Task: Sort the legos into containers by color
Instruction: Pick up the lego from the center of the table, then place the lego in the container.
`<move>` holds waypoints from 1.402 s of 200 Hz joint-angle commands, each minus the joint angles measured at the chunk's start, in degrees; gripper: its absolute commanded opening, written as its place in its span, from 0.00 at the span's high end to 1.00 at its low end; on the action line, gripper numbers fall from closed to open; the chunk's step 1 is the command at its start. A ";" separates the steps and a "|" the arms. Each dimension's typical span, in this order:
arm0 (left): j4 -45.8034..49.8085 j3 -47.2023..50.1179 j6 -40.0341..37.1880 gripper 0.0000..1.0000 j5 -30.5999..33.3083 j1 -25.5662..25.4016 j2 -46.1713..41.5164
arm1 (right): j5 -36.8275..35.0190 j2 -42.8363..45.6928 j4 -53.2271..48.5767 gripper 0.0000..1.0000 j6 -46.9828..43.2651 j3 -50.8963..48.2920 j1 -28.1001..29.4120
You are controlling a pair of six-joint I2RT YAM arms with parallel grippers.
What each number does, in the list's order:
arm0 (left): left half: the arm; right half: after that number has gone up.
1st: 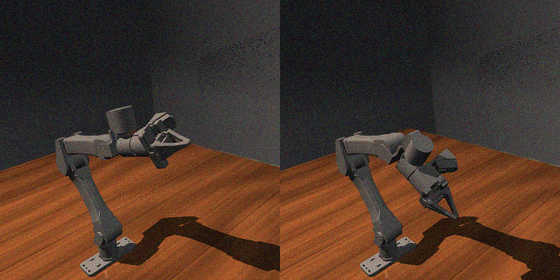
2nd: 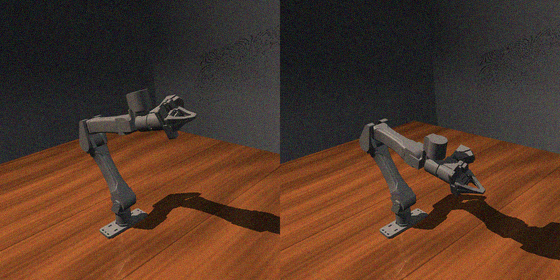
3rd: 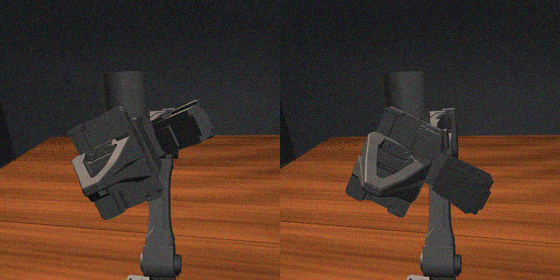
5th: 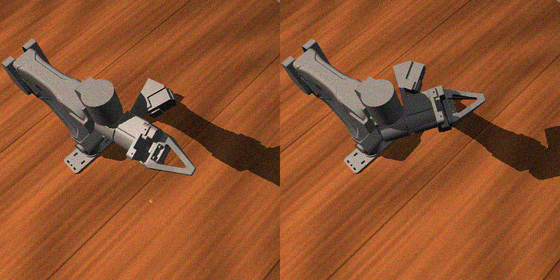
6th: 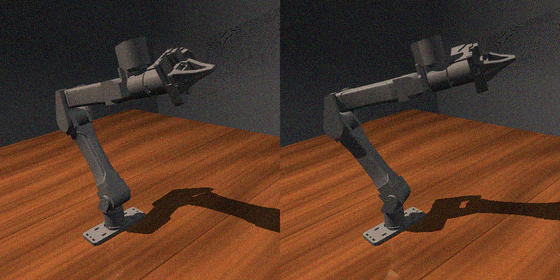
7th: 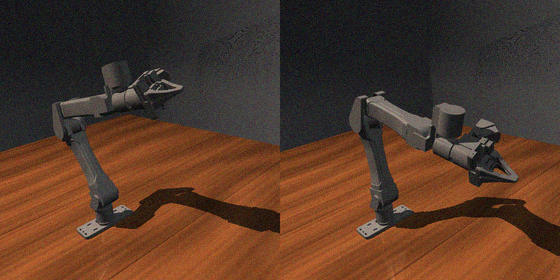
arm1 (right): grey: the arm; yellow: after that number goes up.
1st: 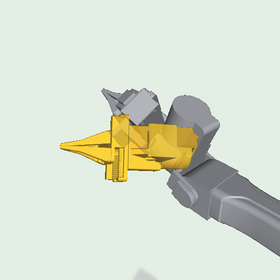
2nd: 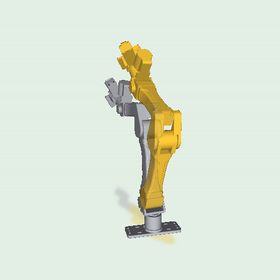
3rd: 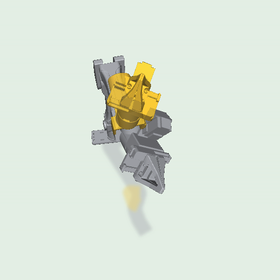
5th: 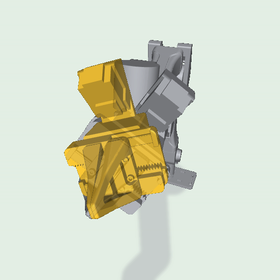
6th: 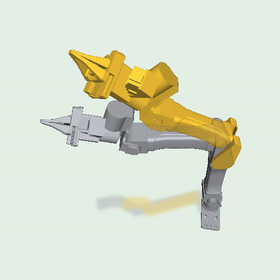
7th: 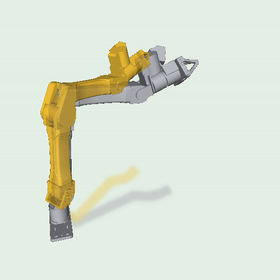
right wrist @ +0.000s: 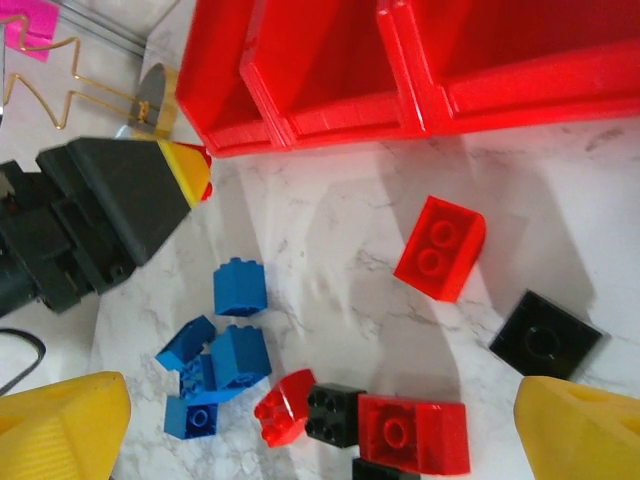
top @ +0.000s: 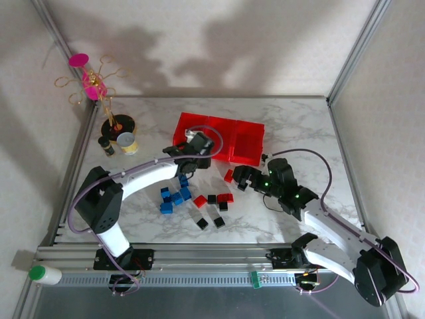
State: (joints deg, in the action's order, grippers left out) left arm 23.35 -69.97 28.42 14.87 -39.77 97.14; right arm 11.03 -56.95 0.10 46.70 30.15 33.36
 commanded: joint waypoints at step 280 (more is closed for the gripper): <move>4.31 -35.57 -1.61 0.26 -1.60 14.54 26.89 | -0.68 -7.56 5.44 0.01 -3.09 6.68 0.72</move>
State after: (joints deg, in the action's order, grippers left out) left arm 25.76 -103.15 26.98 13.45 -25.39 125.47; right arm 11.57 -66.22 6.24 44.91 35.31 33.69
